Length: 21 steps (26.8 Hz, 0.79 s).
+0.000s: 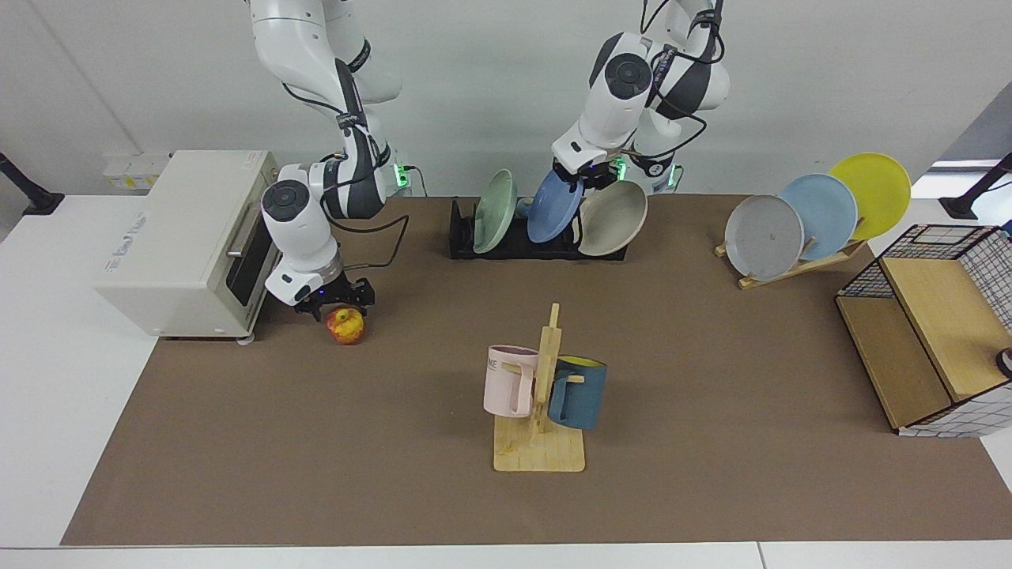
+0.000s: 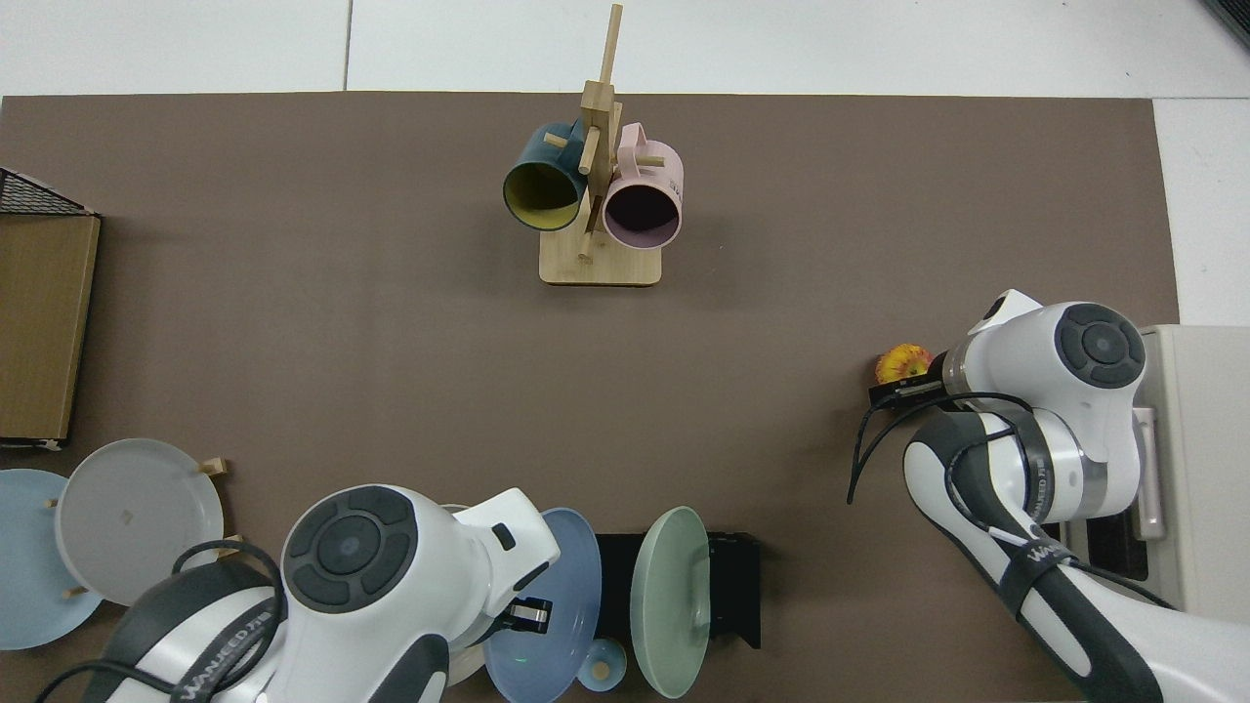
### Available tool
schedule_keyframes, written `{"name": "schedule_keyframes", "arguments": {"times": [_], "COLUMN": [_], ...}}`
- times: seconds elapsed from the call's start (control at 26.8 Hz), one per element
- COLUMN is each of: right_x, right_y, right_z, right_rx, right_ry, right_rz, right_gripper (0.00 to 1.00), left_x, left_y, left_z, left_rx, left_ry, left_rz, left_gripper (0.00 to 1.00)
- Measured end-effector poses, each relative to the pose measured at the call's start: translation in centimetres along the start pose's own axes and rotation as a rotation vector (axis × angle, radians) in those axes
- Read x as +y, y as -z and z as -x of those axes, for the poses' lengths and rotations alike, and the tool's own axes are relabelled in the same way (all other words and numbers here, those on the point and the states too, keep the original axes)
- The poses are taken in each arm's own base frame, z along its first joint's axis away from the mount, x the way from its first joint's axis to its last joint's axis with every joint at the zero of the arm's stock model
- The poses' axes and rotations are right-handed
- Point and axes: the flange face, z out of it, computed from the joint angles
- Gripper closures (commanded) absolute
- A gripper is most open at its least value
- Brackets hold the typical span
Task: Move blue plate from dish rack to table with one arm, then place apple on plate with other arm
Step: 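Lift the blue plate from the rack with the left gripper onto the table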
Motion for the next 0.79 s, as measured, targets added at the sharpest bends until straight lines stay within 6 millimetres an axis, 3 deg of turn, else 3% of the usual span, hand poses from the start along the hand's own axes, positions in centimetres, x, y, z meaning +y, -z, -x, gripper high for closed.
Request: {"name": "schedule_keyframes", "arguments": {"times": [0.3, 0.52, 0.64, 0.79], "right_x": [0.3, 0.3, 0.1, -0.7], "right_y": [-0.7, -1.6, -1.6, -1.3], "right_z": [0.0, -0.2, -0.3, -0.6], "right_rx": [-0.002, 0.006, 0.008, 0.033], "right_ry": [-0.005, -0.004, -0.022, -0.043], "right_rz": [0.001, 0.003, -0.015, -0.046], "right_gripper": [0.00, 0.00, 0.00, 0.00], "left_x": [-4.2, -6.6, -8.1, -10.4], "left_y": [4.7, 7.7, 8.5, 8.5], "left_z": [-2.6, -6.6, -9.1, -10.9], "left_rx": [0.073, 0.179, 0.262, 0.299], "left_ry": [0.098, 0.142, 0.173, 0.214], "left_rz": [0.049, 0.076, 0.107, 0.156], "left_gripper": [1.00, 1.00, 1.00, 1.00]}}
